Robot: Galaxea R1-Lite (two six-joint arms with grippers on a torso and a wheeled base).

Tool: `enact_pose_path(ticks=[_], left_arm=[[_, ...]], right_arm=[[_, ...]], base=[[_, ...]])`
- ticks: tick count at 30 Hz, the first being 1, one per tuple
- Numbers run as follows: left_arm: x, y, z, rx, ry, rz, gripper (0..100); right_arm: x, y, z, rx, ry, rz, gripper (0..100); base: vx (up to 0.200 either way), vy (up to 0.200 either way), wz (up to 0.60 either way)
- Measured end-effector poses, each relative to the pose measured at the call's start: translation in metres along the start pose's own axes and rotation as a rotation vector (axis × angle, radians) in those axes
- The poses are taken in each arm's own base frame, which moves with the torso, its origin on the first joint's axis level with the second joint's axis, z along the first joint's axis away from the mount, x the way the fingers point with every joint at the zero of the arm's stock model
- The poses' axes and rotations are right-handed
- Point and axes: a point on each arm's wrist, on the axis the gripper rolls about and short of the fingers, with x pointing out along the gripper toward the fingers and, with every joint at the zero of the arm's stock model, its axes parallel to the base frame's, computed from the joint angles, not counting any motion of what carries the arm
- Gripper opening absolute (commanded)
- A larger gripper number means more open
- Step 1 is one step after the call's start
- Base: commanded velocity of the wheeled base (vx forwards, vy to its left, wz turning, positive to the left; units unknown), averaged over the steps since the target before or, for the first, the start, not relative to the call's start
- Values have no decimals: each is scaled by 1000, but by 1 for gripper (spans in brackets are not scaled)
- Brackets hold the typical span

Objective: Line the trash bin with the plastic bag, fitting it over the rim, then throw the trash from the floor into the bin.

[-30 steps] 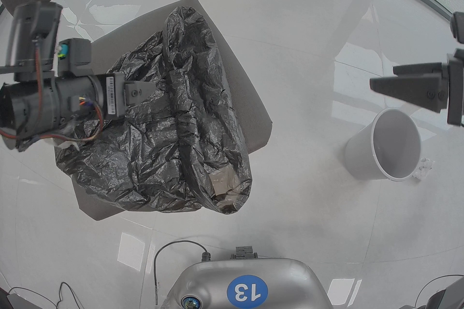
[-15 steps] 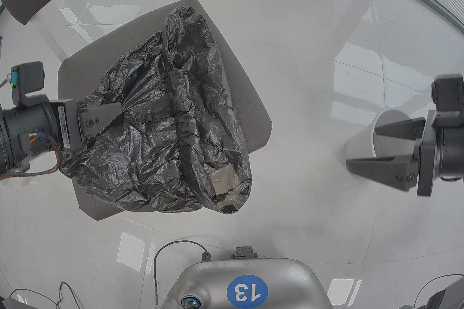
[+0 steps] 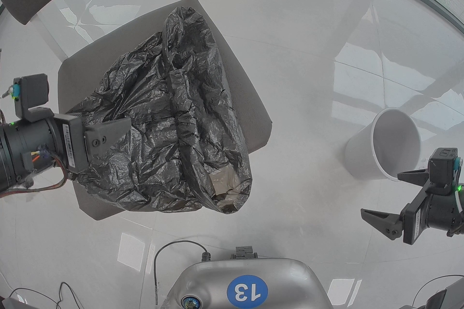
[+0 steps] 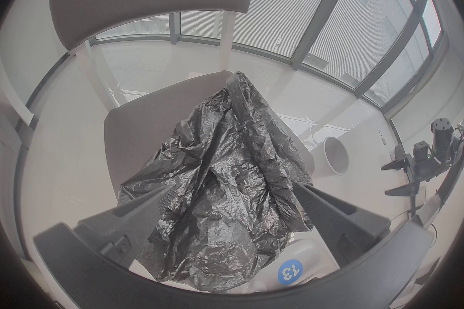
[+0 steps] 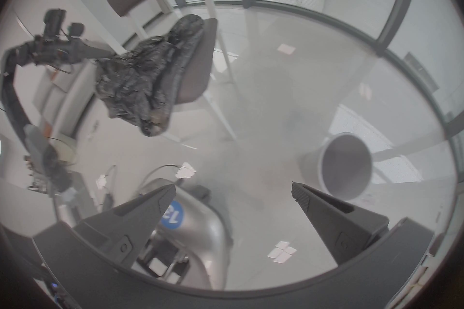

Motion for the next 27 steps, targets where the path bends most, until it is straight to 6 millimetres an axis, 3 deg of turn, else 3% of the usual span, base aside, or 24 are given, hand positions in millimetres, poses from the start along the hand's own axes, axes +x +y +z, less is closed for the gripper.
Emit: enact_pose_path(ticks=[5,10,19,27], left_arm=[[2,-2,-5,16,19,-12,100],[3,-1,-8,22,34,-3,100],[2,29,-9,-2,36,169,100],[-32,61,-11,-27,-11,382,100]], right_arm=[[5,4,-14,-37,47,-141,100],[11,2,-21,73,95,-164,100],[23,-37,-20,246,142,-369,100],[3,-70,-35,350,101,-548,100]], base=[[0,0,0],[0,0,0],[0,0,0],[0,0,0]])
